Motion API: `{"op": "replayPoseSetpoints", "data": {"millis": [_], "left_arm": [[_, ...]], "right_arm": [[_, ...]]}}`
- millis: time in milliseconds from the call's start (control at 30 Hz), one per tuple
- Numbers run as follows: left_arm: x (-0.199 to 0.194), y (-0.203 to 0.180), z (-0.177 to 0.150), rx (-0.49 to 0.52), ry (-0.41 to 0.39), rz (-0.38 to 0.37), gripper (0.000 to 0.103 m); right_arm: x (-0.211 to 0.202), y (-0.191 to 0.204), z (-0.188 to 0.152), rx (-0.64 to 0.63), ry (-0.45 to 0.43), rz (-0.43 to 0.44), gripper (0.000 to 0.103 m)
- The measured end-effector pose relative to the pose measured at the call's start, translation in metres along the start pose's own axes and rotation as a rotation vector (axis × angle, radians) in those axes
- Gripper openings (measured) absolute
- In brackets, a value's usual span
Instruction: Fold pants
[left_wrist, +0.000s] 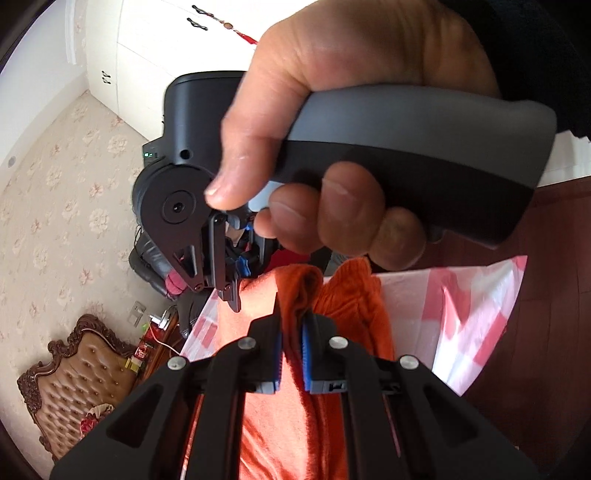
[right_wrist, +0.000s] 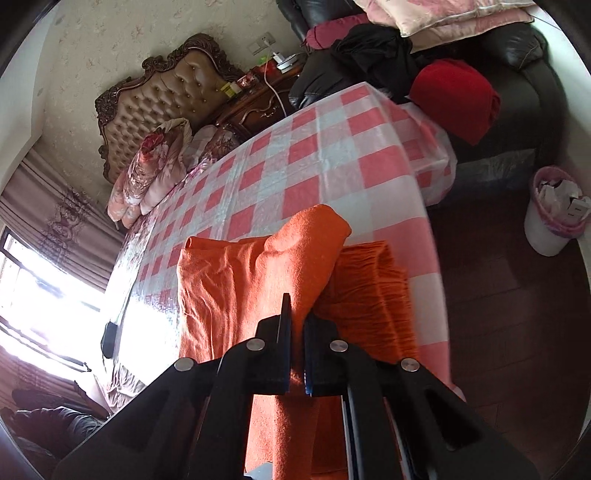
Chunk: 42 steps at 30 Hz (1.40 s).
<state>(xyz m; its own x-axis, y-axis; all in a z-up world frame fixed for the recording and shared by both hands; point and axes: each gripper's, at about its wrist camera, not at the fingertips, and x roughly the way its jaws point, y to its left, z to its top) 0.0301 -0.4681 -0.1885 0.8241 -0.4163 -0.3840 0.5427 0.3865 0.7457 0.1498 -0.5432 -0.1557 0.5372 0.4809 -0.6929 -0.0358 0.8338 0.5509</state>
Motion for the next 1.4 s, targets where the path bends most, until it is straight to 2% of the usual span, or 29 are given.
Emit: {"op": "replayPoseSetpoints", "data": {"millis": [67,100,167,233,267,333,367,400,467,500,567,600,667,767,867,900,933,1000,1067,1133,1200,1367,1400], "left_arm": [[0.009,-0.009,0.003,0.011,0.018,-0.022,0.008],[0.014,-0.01,0.001,0.007,0.025,-0.037,0.008],[0.021,-0.015,-0.001,-0.012,0.043,-0.081,0.014],[0.021,-0.006,-0.004,-0.058,0.025,-0.127,0.032],[0.016,0.001,-0.005,-0.09,0.014,-0.143,0.046],[0.002,0.024,-0.013,-0.169,0.004,-0.168,0.053],[-0.005,0.036,-0.019,-0.216,0.008,-0.184,0.056],[-0.015,0.057,-0.03,-0.3,0.022,-0.2,0.061],[-0.03,0.107,-0.066,-0.536,0.068,-0.21,0.066],[-0.034,0.127,-0.085,-0.638,0.101,-0.204,0.066],[-0.034,0.162,-0.131,-0.848,0.198,-0.198,0.065],[-0.028,0.18,-0.168,-1.015,0.269,-0.25,0.064],[-0.021,0.191,-0.221,-1.258,0.352,-0.388,0.058],[-0.015,0.18,-0.267,-1.486,0.401,-0.577,0.056],[-0.006,0.169,-0.276,-1.505,0.442,-0.633,0.055],[-0.005,0.169,-0.275,-1.497,0.444,-0.647,0.052],[0.002,0.169,-0.274,-1.503,0.443,-0.689,0.045],[0.014,0.165,-0.275,-1.491,0.447,-0.745,0.022],[0.018,0.163,-0.272,-1.414,0.443,-0.713,0.013],[0.019,0.17,-0.28,-1.421,0.426,-0.686,0.011],[0.023,0.184,-0.29,-1.407,0.421,-0.628,0.011],[0.033,0.199,-0.304,-1.38,0.438,-0.583,0.012],[0.032,0.2,-0.304,-1.373,0.445,-0.574,0.018]], "right_arm": [[0.006,-0.012,0.0,-0.001,0.026,-0.022,0.005],[0.011,-0.018,-0.002,0.006,0.038,-0.076,0.005],[0.018,-0.032,-0.009,0.034,0.046,-0.098,0.005],[0.019,-0.042,-0.015,0.053,0.026,-0.104,0.006],[0.017,-0.044,-0.018,0.057,0.013,-0.092,0.007],[0.01,-0.041,-0.021,0.041,-0.016,-0.112,0.017],[0.005,-0.038,-0.021,0.031,-0.036,-0.153,0.032],[-0.005,-0.035,-0.024,0.019,-0.07,-0.216,0.043],[-0.019,-0.03,-0.031,-0.002,-0.118,-0.254,0.056],[-0.021,-0.029,-0.035,-0.009,-0.12,-0.261,0.059],[-0.012,-0.031,-0.04,-0.007,-0.063,-0.29,0.059],[-0.007,-0.033,-0.042,-0.004,-0.039,-0.304,0.059],[0.0,-0.036,-0.052,0.015,-0.014,-0.299,0.059],[-0.004,-0.04,-0.061,0.055,-0.023,-0.257,0.057],[-0.004,-0.043,-0.068,0.093,-0.026,-0.217,0.045],[-0.004,-0.043,-0.069,0.107,-0.033,-0.215,0.044],[-0.003,-0.041,-0.069,0.108,-0.036,-0.219,0.042],[-0.003,-0.036,-0.07,0.118,-0.045,-0.233,0.041],[-0.001,-0.033,-0.068,0.127,-0.052,-0.244,0.041],[0.003,-0.028,-0.067,0.141,-0.051,-0.233,0.04],[0.012,-0.02,-0.064,0.143,-0.051,-0.213,0.038],[0.039,-0.003,-0.047,0.126,-0.091,-0.207,0.037],[0.042,-0.004,-0.044,0.132,-0.098,-0.205,0.037]]}}
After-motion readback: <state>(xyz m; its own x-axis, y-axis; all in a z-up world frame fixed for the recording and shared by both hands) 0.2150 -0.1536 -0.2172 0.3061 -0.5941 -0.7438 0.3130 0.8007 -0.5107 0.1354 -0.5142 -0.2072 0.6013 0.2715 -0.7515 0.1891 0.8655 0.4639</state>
